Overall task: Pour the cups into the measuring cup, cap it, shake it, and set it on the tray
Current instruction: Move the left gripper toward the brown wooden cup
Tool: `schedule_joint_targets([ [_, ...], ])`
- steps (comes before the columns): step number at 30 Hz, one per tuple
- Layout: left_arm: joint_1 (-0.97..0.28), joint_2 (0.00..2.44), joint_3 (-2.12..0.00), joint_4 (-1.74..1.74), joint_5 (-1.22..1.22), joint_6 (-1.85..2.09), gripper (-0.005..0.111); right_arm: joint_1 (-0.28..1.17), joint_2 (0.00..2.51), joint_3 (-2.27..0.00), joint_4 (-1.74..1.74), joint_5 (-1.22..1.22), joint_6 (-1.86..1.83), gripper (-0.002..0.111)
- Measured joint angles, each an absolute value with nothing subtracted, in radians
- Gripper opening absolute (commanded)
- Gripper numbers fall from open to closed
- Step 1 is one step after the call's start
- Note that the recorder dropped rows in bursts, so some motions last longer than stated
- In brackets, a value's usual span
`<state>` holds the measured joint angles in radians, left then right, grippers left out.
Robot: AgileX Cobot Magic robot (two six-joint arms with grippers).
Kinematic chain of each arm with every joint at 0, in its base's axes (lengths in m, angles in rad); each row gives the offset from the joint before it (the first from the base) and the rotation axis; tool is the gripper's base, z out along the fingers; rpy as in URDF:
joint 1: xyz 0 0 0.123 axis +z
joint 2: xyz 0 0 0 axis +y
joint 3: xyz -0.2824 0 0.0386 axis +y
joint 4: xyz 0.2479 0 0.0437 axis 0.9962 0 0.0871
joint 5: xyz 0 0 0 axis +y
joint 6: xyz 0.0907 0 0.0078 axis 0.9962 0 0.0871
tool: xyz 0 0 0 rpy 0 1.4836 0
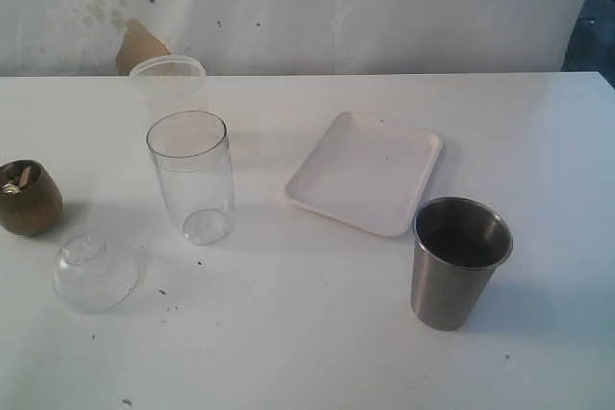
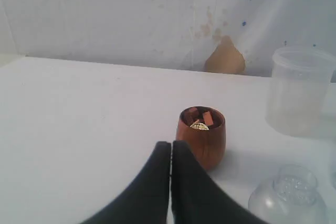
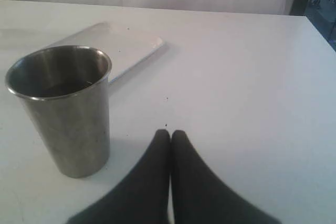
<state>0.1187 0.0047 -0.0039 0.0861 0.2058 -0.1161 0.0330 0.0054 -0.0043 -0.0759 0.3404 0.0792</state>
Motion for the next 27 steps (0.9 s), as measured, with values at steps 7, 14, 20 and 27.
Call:
schedule_joint_targets([
  [7,0.119,0.005,-0.004,0.082,-0.01,-0.124,0.001,0.033,0.005,-0.004,-0.076,0.34,0.079,0.0],
  [14,0.119,0.005,-0.004,0.091,-0.213,-0.332,0.047,0.033,0.005,-0.004,-0.076,0.34,0.079,0.0],
  [20,0.119,0.061,-0.004,0.124,-0.283,-0.367,0.103,0.033,0.005,-0.004,-0.076,0.34,0.079,0.0],
  [27,0.119,0.349,-0.004,0.132,-0.497,-0.355,0.097,0.033,0.005,-0.004,-0.076,0.34,0.079,0.0],
])
